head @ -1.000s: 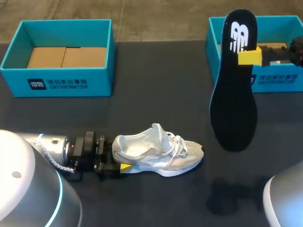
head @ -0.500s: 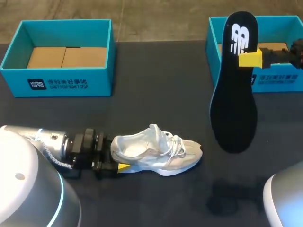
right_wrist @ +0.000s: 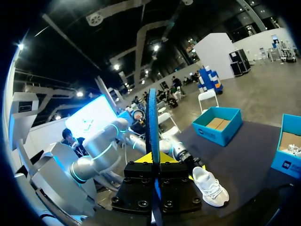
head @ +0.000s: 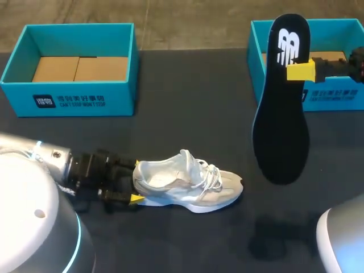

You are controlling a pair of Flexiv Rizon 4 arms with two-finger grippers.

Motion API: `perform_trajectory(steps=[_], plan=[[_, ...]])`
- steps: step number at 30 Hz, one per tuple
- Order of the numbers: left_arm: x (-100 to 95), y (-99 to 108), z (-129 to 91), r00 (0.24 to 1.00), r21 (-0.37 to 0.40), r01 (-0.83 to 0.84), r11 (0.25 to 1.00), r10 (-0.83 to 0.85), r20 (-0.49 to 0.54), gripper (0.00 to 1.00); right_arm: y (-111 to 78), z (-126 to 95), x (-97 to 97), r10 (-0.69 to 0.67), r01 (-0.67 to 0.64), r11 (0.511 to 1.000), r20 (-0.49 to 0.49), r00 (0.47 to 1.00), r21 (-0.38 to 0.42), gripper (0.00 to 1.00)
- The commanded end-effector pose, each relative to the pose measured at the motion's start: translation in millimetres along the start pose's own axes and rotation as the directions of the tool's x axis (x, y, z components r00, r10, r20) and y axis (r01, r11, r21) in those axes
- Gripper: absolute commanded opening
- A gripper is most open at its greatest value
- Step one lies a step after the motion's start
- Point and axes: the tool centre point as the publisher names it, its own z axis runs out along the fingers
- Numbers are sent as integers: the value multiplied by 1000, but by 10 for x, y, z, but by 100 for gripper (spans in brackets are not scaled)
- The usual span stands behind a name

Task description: Take the shoe out of the shoebox, open the shoe tongue, remove and reinsert the insole, then place the shoe into the shoebox

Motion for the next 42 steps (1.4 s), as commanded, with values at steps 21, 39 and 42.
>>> perform_trajectory(steps=[21, 39, 42], plan=[[6, -405, -816, 989, -488, -151, 860, 129, -79, 100, 45, 28, -23, 3, -3, 1000, -3, 1000, 8, 0], [10, -600, -721, 986, -658, -167, 735, 119, -117, 100, 45, 28, -23, 3, -3, 1000, -3, 1000, 8, 0], [49, -635, -708, 980, -718, -195, 669, 162, -115, 100, 45, 28, -23, 3, -3, 1000, -3, 1000, 8, 0]])
